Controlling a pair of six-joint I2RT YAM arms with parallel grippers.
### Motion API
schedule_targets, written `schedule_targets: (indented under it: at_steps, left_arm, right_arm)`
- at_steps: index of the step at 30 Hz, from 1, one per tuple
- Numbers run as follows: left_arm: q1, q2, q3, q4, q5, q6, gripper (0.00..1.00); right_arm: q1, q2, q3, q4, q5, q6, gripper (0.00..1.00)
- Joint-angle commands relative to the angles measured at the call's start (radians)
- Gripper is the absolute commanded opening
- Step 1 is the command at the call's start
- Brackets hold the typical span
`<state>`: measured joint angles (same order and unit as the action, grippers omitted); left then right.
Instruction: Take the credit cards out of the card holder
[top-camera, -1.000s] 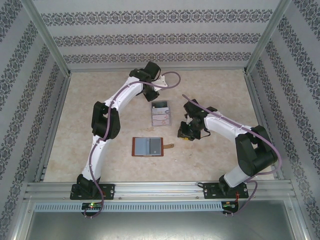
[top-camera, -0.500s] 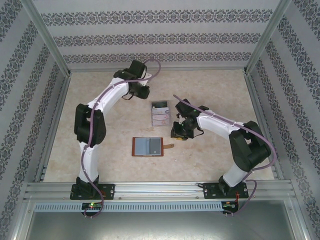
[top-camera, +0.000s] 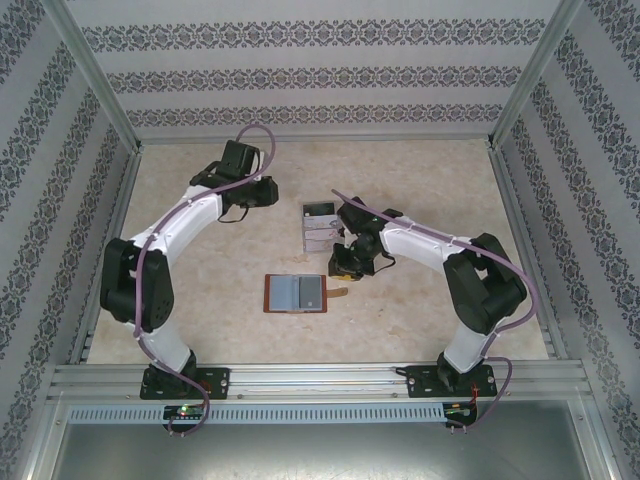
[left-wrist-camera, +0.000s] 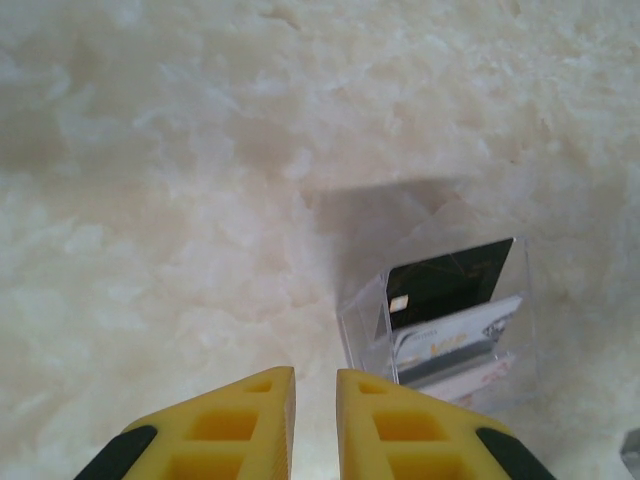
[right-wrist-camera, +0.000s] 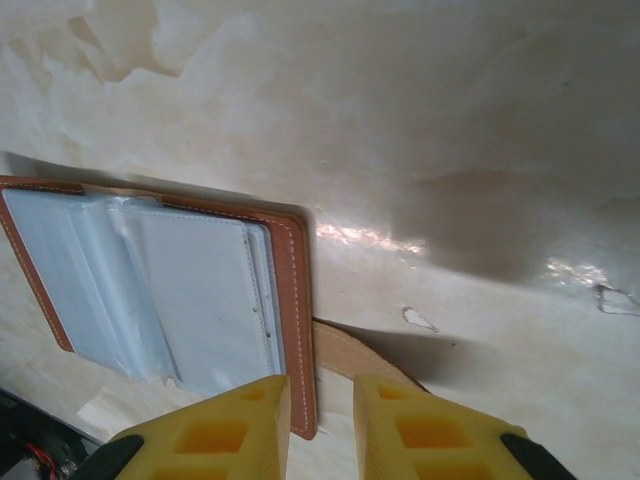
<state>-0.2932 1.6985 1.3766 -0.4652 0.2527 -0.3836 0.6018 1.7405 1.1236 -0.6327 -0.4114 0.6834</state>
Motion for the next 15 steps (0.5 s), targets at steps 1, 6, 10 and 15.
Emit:
schedule_targets:
  at_steps: [1, 6, 10, 15]
  left_arm:
    - [-0.007, -0.062, -0.054, 0.031, 0.029, -0.097, 0.18]
    - [-0.040, -0.106, -0.142, 0.007, 0.065, -0.147, 0.18]
    - [-0.081, -0.140, -0.219, 0.039, 0.087, -0.196, 0.18]
    - [-0.142, -0.152, -0.274, 0.042, 0.096, -0.241, 0.18]
  right_arm:
    - [0.018, 0.027, 0.036, -0.015, -0.021, -0.005, 0.26]
    - [0.035, 0.040, 0.043, -0.018, -0.020, -0.007, 0.26]
    - [0.046, 0.045, 0.034, -0.022, -0.005, -0.007, 0.26]
    - [0.053, 0.048, 0.006, -0.021, 0.009, -0.008, 0.25]
